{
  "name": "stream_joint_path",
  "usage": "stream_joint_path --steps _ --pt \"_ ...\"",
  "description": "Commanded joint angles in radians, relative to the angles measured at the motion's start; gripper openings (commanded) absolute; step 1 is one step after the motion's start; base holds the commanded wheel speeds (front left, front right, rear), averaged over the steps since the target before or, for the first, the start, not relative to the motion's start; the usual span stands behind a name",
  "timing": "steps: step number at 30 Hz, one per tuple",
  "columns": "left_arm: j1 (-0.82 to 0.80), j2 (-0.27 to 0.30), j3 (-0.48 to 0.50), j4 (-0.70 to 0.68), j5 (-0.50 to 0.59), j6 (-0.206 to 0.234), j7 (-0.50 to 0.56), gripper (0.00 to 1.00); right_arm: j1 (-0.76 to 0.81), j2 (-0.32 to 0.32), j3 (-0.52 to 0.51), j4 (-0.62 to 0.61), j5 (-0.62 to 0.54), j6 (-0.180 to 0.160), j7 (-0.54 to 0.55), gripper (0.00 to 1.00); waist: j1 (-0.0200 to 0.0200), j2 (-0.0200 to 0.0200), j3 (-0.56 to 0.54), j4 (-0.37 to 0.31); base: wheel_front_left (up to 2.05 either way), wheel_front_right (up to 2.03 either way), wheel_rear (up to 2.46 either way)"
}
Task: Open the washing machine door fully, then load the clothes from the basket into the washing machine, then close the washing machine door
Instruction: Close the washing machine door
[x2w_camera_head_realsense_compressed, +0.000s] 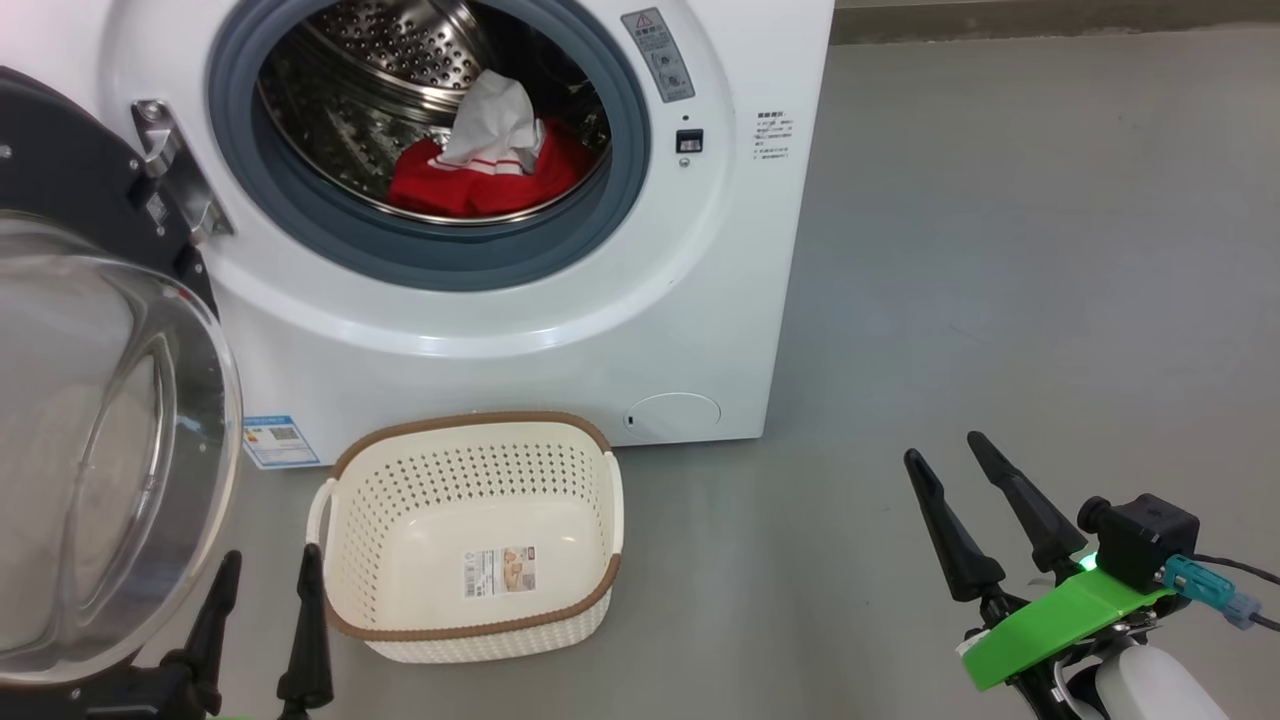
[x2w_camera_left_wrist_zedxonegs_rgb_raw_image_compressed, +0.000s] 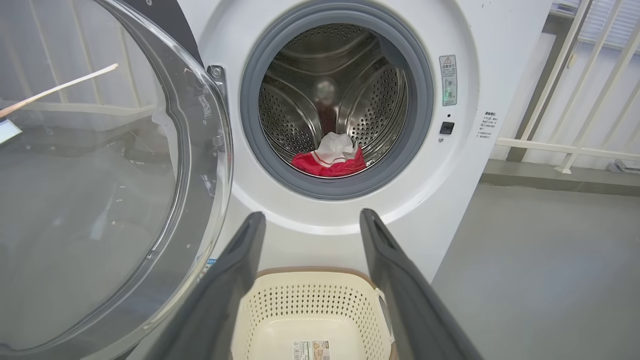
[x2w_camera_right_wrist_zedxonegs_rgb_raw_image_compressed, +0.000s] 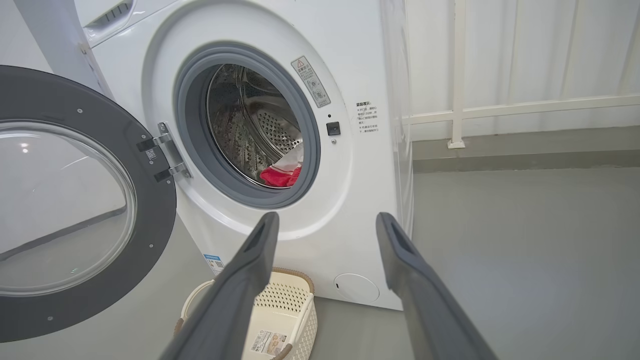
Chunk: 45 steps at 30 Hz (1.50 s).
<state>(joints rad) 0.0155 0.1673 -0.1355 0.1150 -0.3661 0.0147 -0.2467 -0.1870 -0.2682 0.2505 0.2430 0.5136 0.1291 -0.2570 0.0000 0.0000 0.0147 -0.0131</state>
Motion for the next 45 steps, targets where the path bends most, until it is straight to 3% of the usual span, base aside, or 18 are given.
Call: stream_joint_path --steps 1,12,33,45 --pt "-0.031 0.026 0.032 -0.014 -0.008 0.01 -0.007 1.0 -0.01 -0.01 0.016 -0.023 0.007 0.002 -0.005 1.0 0.0 0.0 -0.001 0.006 0.0 0.0 0.0" --pt "-0.03 0.016 0.043 0.001 -0.005 0.042 -0.01 1.0 -0.003 -0.008 0.023 -0.022 0.01 0.002 -0.005 1.0 0.0 0.0 -0.01 0.075 0.0 0.0 0.0" --pt "-0.01 -0.006 0.059 0.002 0.01 0.082 -0.014 1.0 -0.001 -0.007 0.036 -0.018 0.013 0.002 -0.005 1.0 0.0 0.0 -0.025 0.297 0.0 0.0 0.0" --pt "-0.006 0.002 0.061 -0.003 0.007 0.073 -0.015 1.0 -0.003 0.0 0.05 -0.014 0.017 0.002 -0.005 1.0 0.0 0.0 -0.037 0.389 0.0 0.0 0.0"
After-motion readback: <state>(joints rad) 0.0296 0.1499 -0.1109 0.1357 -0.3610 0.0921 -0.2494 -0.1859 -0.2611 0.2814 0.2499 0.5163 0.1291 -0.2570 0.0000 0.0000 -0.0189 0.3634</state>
